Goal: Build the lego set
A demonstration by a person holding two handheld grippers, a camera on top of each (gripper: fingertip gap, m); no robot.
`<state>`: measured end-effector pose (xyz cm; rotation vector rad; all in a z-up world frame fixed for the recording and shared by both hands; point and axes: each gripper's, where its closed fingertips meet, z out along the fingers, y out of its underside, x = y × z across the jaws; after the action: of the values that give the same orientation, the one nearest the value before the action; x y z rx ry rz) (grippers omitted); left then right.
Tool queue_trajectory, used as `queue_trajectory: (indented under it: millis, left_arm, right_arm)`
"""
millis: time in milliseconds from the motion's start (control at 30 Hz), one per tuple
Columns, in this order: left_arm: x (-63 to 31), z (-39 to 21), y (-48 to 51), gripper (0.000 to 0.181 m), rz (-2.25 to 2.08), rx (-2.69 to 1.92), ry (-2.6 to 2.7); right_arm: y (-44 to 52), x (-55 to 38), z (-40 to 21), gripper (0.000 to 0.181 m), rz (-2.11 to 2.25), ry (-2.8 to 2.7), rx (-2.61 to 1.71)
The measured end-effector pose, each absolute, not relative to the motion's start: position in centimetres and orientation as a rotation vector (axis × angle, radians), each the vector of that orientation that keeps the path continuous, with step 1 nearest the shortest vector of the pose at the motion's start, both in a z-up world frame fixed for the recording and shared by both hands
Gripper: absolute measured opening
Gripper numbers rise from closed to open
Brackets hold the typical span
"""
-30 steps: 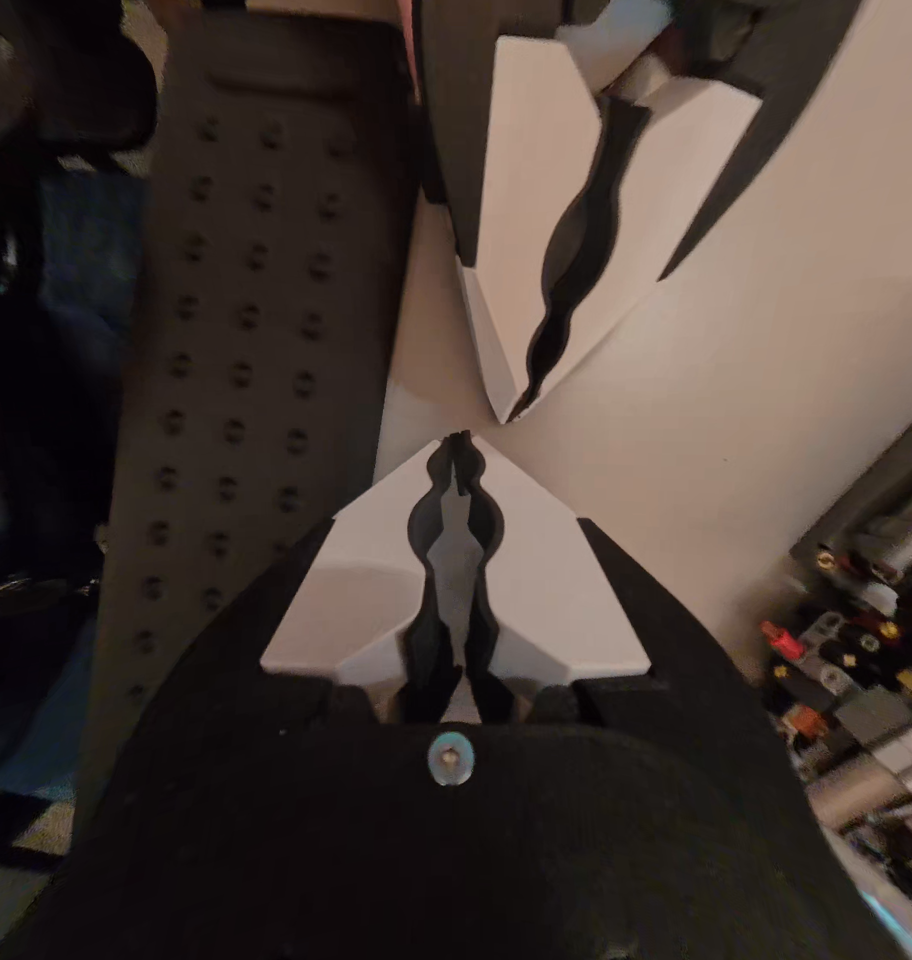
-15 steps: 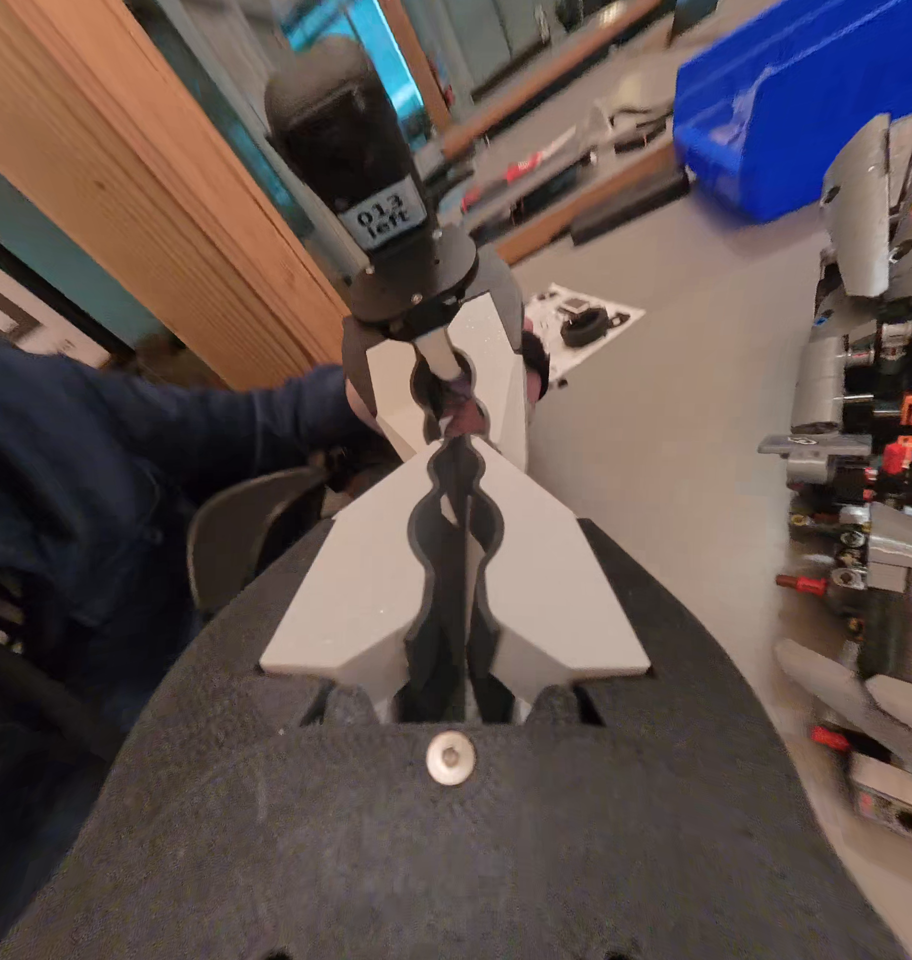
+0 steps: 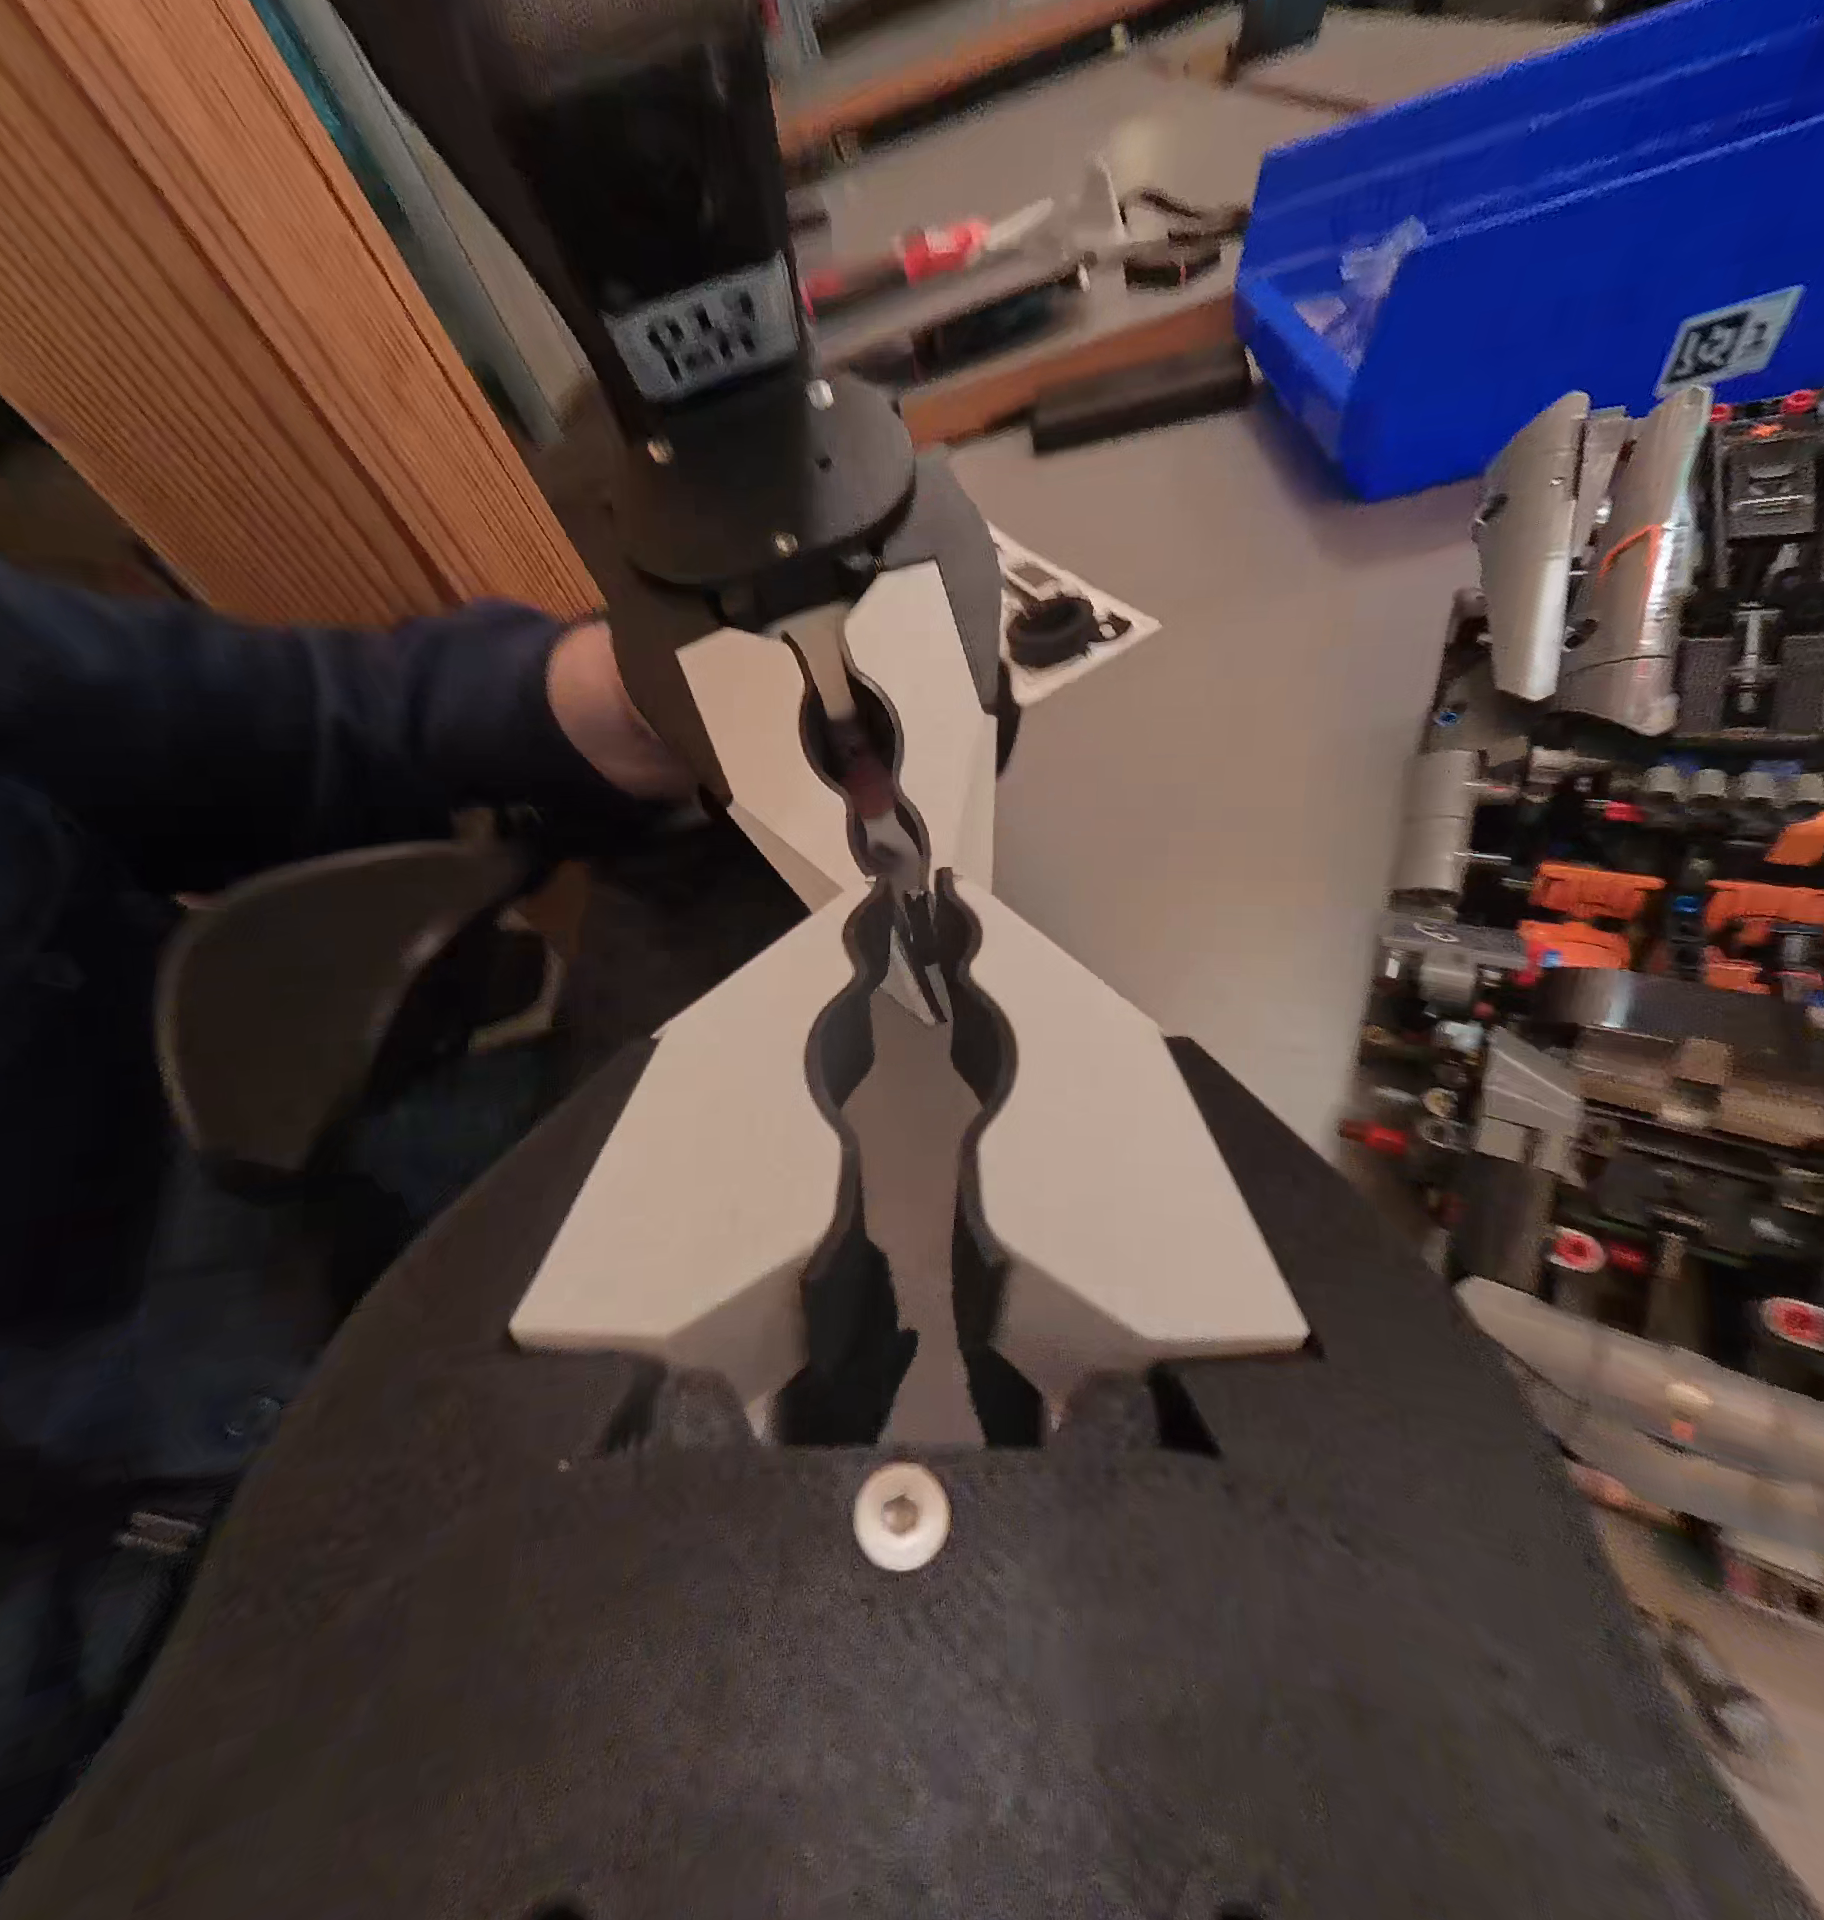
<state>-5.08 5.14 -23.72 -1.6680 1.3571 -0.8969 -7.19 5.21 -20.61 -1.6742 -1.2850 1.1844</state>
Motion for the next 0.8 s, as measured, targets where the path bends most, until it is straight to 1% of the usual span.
queue_trajectory:
  millis: [33,167,333,567,700,800]
  left_arm:
    - [-5.1,-23.9,5.1,0.000,-0.877,-1.672,1.374]
    - [-5.3,-24.7,5.2,0.000,-0.788,-1.687,1.432]
    - [-5.3,-25.9,4.7,0.000,-0.829,-1.714,1.470]
    - [-6.0,-29.3,4.9,0.001,-0.865,-1.854,1.535]
    - [-6.0,-30.5,5.2,0.007,-0.846,-1.923,1.569]
    - [-5.9,-31.5,5.7,0.006,-0.806,-1.961,1.594]
  right_arm:
    - [5.2,-7.1,-20.9,0.002,1.112,-1.336,-1.685]
    - [5.0,-7.1,-21.8,0.002,0.906,-1.518,-1.717]
    - [4.7,-7.0,-23.0,0.002,0.812,-1.664,-1.758]
    - [4.2,-6.2,-26.5,0.001,0.724,-1.810,-1.767]
    - [3.9,-5.7,-28.4,0.001,0.655,-1.881,-1.755]
    - [3.7,-5.8,-29.1,0.001,0.617,-1.910,-1.729]
